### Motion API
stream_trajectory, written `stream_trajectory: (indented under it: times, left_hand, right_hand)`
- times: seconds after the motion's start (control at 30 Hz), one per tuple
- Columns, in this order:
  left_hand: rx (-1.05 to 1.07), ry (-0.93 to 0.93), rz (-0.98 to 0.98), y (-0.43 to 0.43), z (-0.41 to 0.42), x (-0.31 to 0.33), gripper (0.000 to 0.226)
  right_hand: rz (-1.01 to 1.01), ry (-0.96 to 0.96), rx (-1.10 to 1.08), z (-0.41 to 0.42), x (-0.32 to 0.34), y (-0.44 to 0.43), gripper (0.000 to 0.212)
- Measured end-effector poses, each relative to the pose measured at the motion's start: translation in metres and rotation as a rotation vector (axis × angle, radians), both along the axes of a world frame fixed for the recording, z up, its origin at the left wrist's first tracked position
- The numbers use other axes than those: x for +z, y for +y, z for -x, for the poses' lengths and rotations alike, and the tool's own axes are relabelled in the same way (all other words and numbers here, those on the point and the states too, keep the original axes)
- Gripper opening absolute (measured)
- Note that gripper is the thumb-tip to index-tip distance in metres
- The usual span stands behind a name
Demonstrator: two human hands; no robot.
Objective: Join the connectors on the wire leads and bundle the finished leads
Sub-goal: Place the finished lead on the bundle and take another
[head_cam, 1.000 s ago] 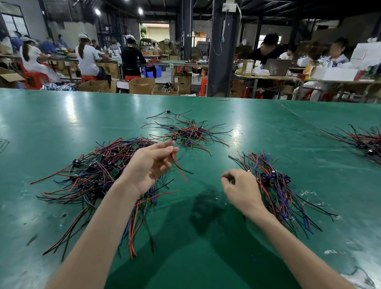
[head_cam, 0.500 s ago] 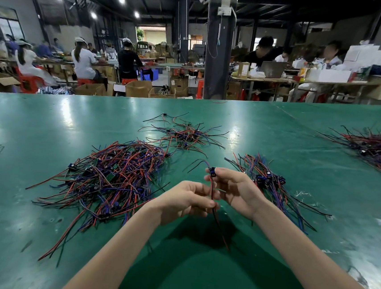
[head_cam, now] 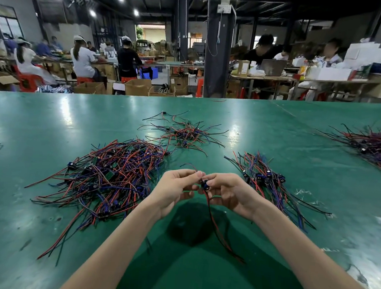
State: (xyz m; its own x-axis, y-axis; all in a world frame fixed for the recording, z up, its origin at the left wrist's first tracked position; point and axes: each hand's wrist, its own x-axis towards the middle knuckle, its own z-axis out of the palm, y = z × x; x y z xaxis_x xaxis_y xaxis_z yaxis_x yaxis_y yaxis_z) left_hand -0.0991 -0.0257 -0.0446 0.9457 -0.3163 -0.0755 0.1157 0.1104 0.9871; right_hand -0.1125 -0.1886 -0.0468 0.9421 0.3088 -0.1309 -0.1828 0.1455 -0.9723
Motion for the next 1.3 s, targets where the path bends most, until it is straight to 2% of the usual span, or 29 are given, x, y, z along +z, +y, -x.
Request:
stream_trajectory:
  times: [0.13,0.23,0.33,0.53,0.7,0.77,0.87,0.93,1.0,1.17,1.3]
  left_hand:
    - [0.056,-0.002,0.018,0.001,-0.002,-0.003,0.004]
    - [0.074,-0.024,-0.011,0.000,-0.001,-0.006,0.007]
    - [0.147,-0.064,0.011,-0.003,-0.001,-0.009,0.010]
    - [0.177,-0.087,0.055,-0.009,0.000,-0.011,0.009]
    - [0.167,-0.089,0.061,-0.010,-0.002,-0.016,0.014]
    - [0.200,-0.226,-0.057,-0.010,-0.003,-0.018,0.015]
    - [0.282,-0.671,-0.505,-0.009,-0.004,-0.023,0.014]
    - [0.310,-0.802,-0.595,-0.011,-0.002,-0.023,0.012]
    - [0.331,-0.736,-0.511,-0.011,-0.004,-0.020,0.009]
    - [0.282,-0.361,-0.179,-0.007,-0.006,-0.012,0.015]
    - [0.242,-0.219,-0.014,-0.008,-0.005,-0.009,0.017]
  right_hand:
    - [0.047,-0.035,0.024,0.000,-0.002,0.002,0.023]
    - [0.083,-0.020,-0.021,0.001,-0.002,0.003,0.019]
    - [0.145,-0.008,-0.053,0.002,-0.003,0.004,0.008]
    - [0.140,0.044,-0.048,0.002,-0.004,0.007,0.010]
    - [0.186,-0.005,-0.059,0.003,-0.004,0.007,0.019]
    - [0.223,-0.016,-0.101,0.003,-0.005,0.009,0.025]
    - [0.310,-0.034,-0.142,0.004,-0.007,0.013,0.020]
    - [0.332,-0.040,-0.158,0.004,-0.007,0.013,0.019]
    - [0.316,-0.041,-0.169,0.004,-0.006,0.013,0.020]
    - [0.294,-0.052,-0.143,0.003,-0.007,0.015,0.027]
    - [0.261,-0.055,-0.131,0.005,-0.008,0.016,0.026]
